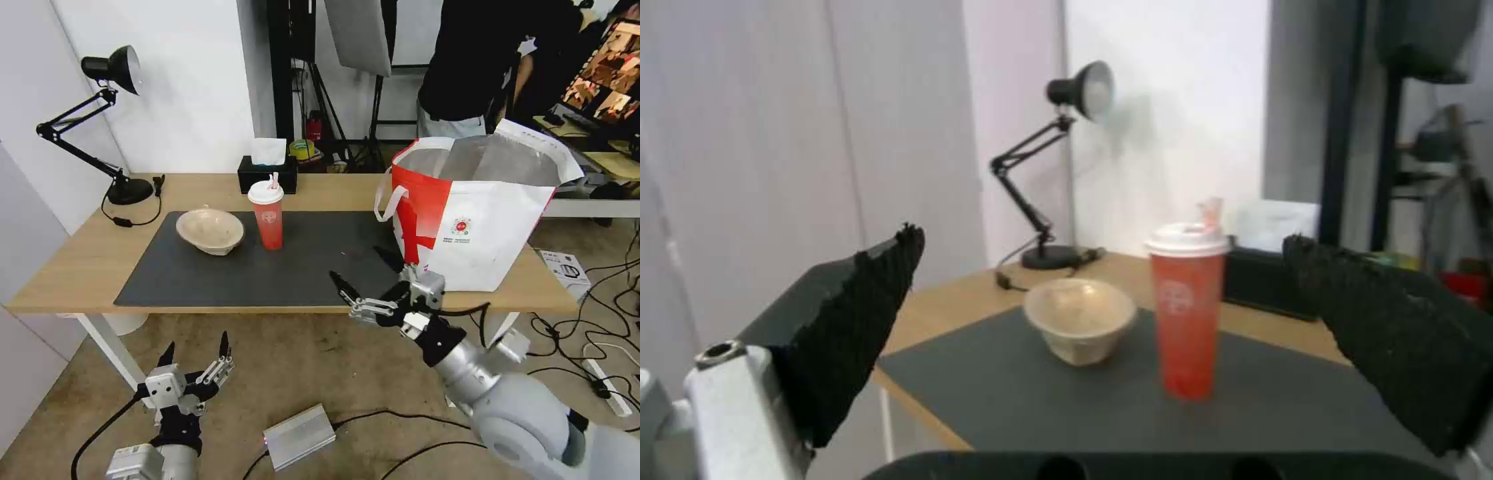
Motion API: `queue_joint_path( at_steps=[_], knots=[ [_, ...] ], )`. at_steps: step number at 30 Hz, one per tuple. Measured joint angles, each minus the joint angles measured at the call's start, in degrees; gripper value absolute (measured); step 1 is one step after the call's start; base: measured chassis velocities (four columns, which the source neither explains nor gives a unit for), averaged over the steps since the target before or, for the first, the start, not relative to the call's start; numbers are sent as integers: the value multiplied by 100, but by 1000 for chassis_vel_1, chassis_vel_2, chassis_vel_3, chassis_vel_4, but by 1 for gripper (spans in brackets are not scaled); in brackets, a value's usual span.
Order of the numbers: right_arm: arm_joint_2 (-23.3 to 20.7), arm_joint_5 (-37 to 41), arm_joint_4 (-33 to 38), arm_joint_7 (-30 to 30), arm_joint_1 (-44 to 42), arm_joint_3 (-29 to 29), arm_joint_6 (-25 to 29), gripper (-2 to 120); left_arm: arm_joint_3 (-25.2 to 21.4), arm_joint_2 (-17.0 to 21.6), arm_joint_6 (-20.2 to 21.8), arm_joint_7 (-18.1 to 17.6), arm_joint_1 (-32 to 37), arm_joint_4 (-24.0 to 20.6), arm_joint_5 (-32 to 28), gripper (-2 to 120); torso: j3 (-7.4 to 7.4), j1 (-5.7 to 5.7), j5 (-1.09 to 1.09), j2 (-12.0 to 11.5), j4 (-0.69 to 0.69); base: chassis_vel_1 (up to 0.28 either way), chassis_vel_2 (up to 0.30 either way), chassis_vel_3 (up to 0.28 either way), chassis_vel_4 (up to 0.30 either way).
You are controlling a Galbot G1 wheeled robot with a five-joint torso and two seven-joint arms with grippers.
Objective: Pick up the trash from the table and place it into the takeout bag.
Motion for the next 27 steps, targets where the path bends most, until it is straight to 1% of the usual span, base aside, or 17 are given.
queue_joint_path(
  at_steps=[1, 3, 7, 11, 13, 17, 20, 22, 24, 27],
  knots=[
    [7, 59, -37, -16, 144, -111, -19, 100, -4, -1, -1, 0, 2, 0, -1, 100, 0, 0, 0, 0, 0, 0, 0, 0, 0],
    [77, 196, -234, -45, 665, -518, -80, 100, -15, -2, -16, 2, 13, -1, -1, 100, 0, 0, 0, 0, 0, 0, 0, 0, 0],
    [152, 303, -388, -72, 952, -751, -107, 100, -21, -4, -34, 5, 25, -2, -1, 100, 0, 0, 0, 0, 0, 0, 0, 0, 0],
    [399, 418, -804, -121, 1618, -1187, -150, 100, -36, -6, -85, 18, 38, -3, 6, 100, 0, 0, 0, 0, 0, 0, 0, 0, 0],
    [438, 419, -866, -123, 1707, -1241, -154, 100, -36, -6, -87, 19, 38, -3, 8, 100, 0, 0, 0, 0, 0, 0, 0, 0, 0],
    [730, 418, -1257, -117, 2190, -1567, -231, 100, -35, -7, -95, 23, 23, 22, 16, 100, 0, 0, 0, 1, 0, 0, 0, 0, 0],
    [805, 405, -1338, -104, 2281, -1642, -260, 100, -35, -8, -95, 23, 19, 27, 16, 100, 0, 0, 0, 0, 0, 0, 0, 0, 0],
    [1049, 256, -1572, 68, 2518, -1807, -423, 100, -40, -8, -97, 23, 3, 54, 17, 100, 0, 0, -1, 1, 0, 0, 0, 0, 0],
    [1103, 236, -1612, 106, 2554, -1833, -456, 100, -40, -8, -97, 24, 1, 59, 17, 100, 0, 0, 0, 1, 0, 0, 0, 0, 0],
    [1387, 180, -1840, 256, 2732, -1934, -614, 100, -43, -8, -98, 24, -5, 84, 18, 100, 0, 0, -1, 0, 0, 0, 0, 0, 0]
  ],
)
